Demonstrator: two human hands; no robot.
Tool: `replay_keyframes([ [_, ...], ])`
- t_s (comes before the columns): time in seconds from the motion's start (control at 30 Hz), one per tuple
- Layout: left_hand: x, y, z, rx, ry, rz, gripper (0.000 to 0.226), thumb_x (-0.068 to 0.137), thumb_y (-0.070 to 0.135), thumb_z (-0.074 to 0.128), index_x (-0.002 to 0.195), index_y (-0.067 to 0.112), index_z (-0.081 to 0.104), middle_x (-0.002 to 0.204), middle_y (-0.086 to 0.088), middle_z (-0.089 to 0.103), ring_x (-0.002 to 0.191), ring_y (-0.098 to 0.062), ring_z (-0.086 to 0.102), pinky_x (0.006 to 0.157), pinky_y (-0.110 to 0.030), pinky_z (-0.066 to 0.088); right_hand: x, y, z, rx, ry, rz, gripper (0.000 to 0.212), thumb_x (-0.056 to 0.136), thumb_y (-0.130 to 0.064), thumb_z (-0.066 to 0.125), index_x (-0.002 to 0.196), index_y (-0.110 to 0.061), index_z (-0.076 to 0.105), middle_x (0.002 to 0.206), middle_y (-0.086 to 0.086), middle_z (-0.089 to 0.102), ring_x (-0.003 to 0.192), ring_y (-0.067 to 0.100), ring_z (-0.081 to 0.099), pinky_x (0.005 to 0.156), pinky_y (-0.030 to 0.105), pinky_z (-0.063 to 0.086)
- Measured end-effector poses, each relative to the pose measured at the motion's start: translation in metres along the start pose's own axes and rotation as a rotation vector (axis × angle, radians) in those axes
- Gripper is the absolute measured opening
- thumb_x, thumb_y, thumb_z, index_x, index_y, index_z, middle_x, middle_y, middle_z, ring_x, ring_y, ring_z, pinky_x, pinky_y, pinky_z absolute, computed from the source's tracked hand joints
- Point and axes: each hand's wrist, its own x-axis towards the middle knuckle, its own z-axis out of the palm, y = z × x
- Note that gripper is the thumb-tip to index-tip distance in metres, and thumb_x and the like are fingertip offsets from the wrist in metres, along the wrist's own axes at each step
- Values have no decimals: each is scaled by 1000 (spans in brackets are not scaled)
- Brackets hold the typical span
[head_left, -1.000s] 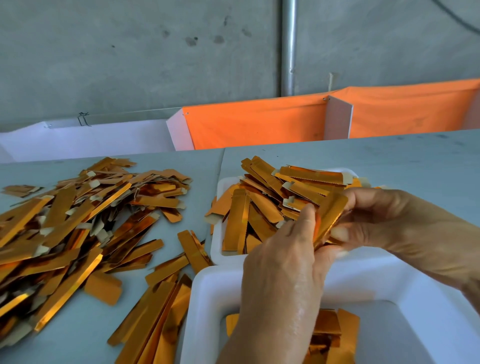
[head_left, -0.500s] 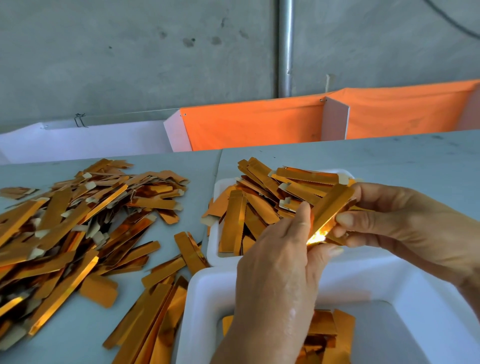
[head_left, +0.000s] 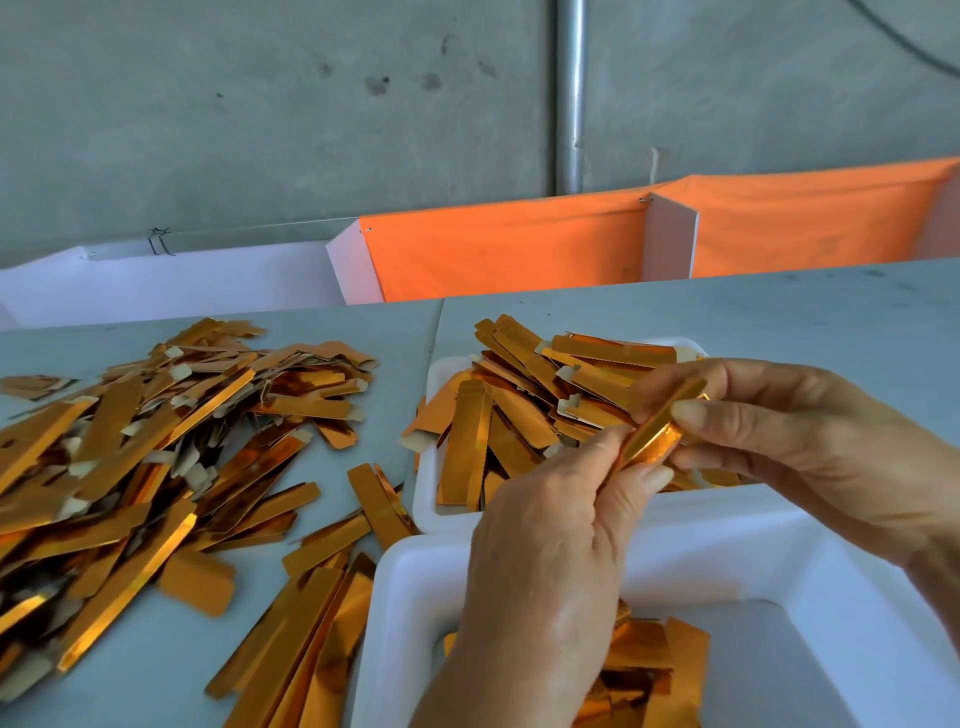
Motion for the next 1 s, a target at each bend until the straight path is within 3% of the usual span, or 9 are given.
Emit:
replay_keyframes([
  [0.17,2,-2,-6,-154,-118,-94,49,77,65,33,107,39,62,87,17,67,69,3,64,67,-18,52,-1,-3,4,-53,28,-23,58,47,-54,87,74,-5,68,89,10,71,75,18,68,62,18,53],
  [0.3,3,-3,-8,-204,-118,-137,50,76,67,28,101,40,63,78,20,67,60,2,63,58,-11,46,0,-3,6,-59,47,-29,57,45,-55,86,71,-8,69,82,9,71,73,18,69,61,18,53],
  [0.47,2,-1,-9,-154,-119,-110,48,78,66,29,94,34,62,74,10,68,50,-5,60,51,-11,42,-1,-6,9,-48,51,-19,56,44,-56,87,71,-10,70,81,9,72,74,16,70,61,18,53],
  [0.57,3,1,-10,39,-95,-63,54,80,65,22,104,35,60,73,15,65,63,-2,62,60,-13,48,0,-7,13,-53,74,7,39,56,-41,86,69,-9,69,81,11,73,73,18,70,61,18,54],
  [0.63,5,5,-10,280,-28,12,60,81,63,18,124,38,53,86,17,65,82,-1,62,71,-14,50,1,-5,18,-78,133,26,31,62,-35,77,67,-6,67,78,14,72,72,20,70,61,19,54],
  [0.7,8,5,-8,487,115,123,55,86,49,37,132,25,55,98,10,68,87,-8,64,69,-21,52,4,-3,25,-132,195,42,26,63,-32,71,66,-6,66,75,14,72,73,23,71,66,22,56],
  [0.8,7,2,2,610,247,216,52,73,29,79,120,12,65,96,2,70,83,-16,66,71,-27,55,6,1,33,-122,281,53,23,65,-31,70,65,-9,67,71,11,72,71,22,72,75,31,55],
  [0.87,6,0,8,661,237,249,62,66,34,83,121,13,64,101,2,69,93,-17,65,82,-32,52,5,1,35,-57,330,48,22,61,-33,71,62,-11,67,67,10,70,67,20,71,73,31,57],
  [1.0,7,3,12,769,186,224,68,61,39,85,121,15,64,101,5,68,95,-14,65,85,-33,49,4,2,34,71,346,44,25,53,-35,72,61,-11,68,64,8,69,64,16,69,63,22,58],
])
